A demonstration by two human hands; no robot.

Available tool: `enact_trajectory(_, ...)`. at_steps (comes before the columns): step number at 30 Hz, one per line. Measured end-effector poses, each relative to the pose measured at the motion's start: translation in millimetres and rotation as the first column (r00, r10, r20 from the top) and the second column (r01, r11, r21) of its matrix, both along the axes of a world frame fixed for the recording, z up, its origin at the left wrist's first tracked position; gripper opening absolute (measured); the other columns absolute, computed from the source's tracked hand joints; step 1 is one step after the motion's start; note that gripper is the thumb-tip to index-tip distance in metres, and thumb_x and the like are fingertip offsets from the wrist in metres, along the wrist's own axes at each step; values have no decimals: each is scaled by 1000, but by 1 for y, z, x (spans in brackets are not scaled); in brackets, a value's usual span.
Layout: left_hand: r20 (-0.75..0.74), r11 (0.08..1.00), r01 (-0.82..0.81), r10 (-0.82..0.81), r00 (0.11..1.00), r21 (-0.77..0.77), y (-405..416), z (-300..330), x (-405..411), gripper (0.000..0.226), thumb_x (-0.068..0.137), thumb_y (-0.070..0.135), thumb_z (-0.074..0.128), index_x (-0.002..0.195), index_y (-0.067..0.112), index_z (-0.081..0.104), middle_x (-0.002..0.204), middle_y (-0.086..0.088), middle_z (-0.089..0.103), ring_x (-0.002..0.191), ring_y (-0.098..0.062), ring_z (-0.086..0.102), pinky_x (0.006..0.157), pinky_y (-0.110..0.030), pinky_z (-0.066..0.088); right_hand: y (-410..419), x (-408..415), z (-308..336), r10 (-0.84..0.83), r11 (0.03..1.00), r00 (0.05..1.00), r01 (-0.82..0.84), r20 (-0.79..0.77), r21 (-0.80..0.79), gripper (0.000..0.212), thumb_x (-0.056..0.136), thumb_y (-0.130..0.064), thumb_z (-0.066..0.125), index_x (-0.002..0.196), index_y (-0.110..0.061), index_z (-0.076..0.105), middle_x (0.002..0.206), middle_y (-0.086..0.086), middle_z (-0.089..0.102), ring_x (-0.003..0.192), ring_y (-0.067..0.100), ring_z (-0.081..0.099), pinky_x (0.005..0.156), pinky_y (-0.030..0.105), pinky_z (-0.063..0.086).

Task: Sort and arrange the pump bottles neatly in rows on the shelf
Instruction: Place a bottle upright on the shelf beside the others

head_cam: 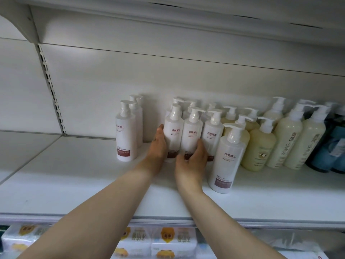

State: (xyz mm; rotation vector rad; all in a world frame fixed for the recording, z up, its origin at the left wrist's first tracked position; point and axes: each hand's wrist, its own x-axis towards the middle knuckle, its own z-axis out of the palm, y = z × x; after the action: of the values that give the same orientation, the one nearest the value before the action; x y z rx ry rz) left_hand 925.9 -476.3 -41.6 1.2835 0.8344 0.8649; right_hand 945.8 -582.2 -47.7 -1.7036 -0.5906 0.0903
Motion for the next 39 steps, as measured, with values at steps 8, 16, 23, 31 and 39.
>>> enact_trajectory(8, -54, 1000, -18, 17, 998, -18, -15, 9, -6, 67, 101, 61, 18, 145, 20, 50, 147, -8, 51, 134, -27, 48, 115, -44, 35, -6, -3, 6, 10, 1000, 1000, -10, -21, 1, 69, 92, -8, 57, 155, -8, 29, 159, 9, 30, 149, 24, 22, 123, 35, 19)
enact_trajectory(16, -66, 991, -130, 132, 989, 46, -53, 8, -58, 45, 102, 48, 34, 125, 19, 60, 122, -1, 62, 119, -25, 56, 102, -38, 43, -14, -23, 8, -19, 987, 1000, 15, 25, 162, 48, 86, 4, 57, 131, -11, 52, 122, 8, 52, 109, 22, 53, 96, 34, 46)
enact_trajectory(23, 9, 801, -547, 562, 827, 243, -12, 2, -118, 29, 99, 23, 54, 124, 8, 54, 116, -12, 57, 95, -21, 61, 87, -22, 47, 20, -50, 12, 400, 916, 895, -383, -197, 119, 42, 98, -4, 51, 137, -17, 56, 123, -9, 59, 115, 8, 55, 82, 4, 38)
enact_trajectory(31, -170, 954, -156, 204, 964, 257, 27, -9, -134, 60, 83, 34, 61, 142, 32, 49, 136, -5, 62, 116, -21, 65, 101, -41, 46, 54, -67, 13, 542, 836, 783, -541, -307, 94, 45, 101, -19, 49, 146, -24, 52, 144, -12, 54, 132, 7, 48, 118, 34, 35)
enact_trajectory(39, -149, 959, -44, 88, 985, 279, 37, -2, -126, 49, 84, 5, 74, 125, 28, 59, 112, -3, 67, 87, -11, 69, 82, -30, 56, 44, -59, 3, 353, 929, 895, -301, -272, 215, 22, 94, -22, 56, 101, -34, 73, 103, -15, 71, 104, 8, 65, 101, 36, 51)
